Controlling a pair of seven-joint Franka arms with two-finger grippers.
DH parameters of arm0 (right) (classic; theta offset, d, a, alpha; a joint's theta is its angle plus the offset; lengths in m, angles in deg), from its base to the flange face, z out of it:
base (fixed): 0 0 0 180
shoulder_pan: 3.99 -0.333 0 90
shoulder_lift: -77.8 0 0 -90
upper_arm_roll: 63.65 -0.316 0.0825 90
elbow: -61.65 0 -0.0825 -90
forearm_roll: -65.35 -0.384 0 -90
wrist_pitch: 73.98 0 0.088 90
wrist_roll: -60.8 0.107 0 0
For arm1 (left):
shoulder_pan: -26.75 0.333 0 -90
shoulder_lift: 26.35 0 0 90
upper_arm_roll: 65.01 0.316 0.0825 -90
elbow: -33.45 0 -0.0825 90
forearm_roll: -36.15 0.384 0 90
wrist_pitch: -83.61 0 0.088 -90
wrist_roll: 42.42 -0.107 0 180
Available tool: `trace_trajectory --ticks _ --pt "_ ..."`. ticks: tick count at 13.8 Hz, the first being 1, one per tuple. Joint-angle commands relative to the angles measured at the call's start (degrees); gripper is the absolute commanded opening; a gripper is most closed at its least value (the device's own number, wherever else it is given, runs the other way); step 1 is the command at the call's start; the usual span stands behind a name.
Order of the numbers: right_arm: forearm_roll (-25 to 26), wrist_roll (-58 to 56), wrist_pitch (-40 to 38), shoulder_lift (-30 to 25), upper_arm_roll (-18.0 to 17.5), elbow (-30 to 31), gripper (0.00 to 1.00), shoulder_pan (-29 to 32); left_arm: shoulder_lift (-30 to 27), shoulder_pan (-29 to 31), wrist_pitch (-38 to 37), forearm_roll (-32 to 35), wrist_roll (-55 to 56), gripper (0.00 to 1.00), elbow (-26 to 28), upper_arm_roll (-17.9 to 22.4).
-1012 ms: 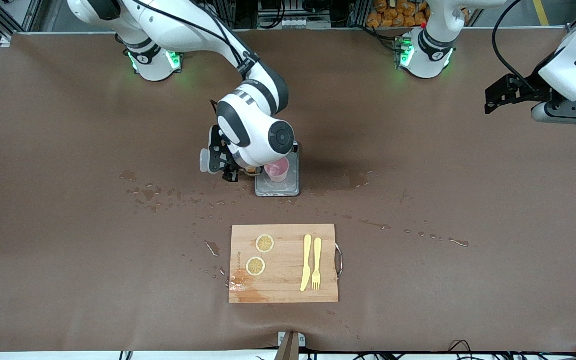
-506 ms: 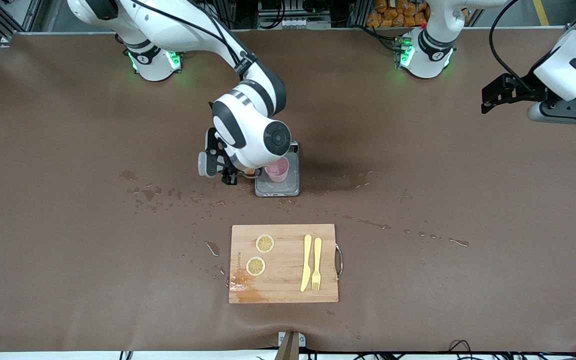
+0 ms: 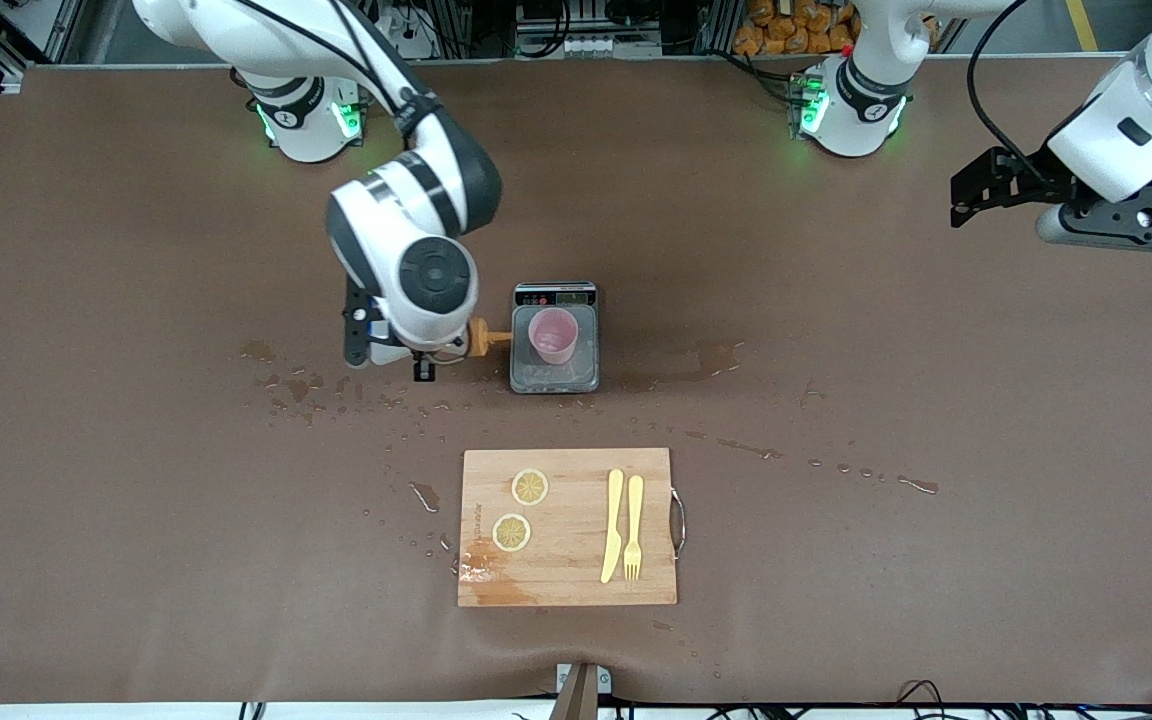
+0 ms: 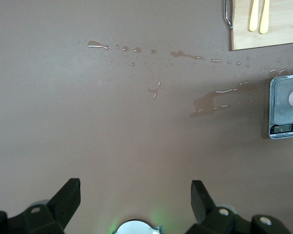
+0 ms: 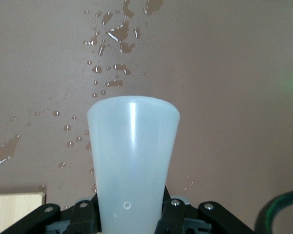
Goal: Add sauce to pink cup with both arms
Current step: 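Carry the sauce bottle back and set it on the table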
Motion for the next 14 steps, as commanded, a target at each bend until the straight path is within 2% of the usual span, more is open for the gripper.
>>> trace_trajectory --ticks 1,4,9,12,14 --pt "-6.18 -6.01 4.65 -7.86 -0.68 9.25 0.0 5.03 -0.09 -0.1 0.51 -1.01 0.89 1.0 0.03 -0.02" --pt "-14.62 -14.44 5.09 -10.68 -0.68 11.36 0.0 10.92 0.09 -0.19 0.77 -1.01 0.98 1.0 0.03 -0.63" --pt "-27.89 -33.42 5.36 -15.34 -0.6 18.48 0.0 23.04 0.53 -0.19 1.57 -1.01 2.91 1.0 0.03 -2.21" --pt "-34.13 -43.52 1.77 -15.43 -0.6 19.81 0.0 30.6 0.53 -0.19 1.57 -1.01 3.0 1.0 0.03 -2.48" --pt "-40.45 -52.83 -2.97 -14.21 -0.51 19.9 0.0 37.97 0.53 -0.1 1.57 -1.01 3.0 1.0 0.03 -2.48"
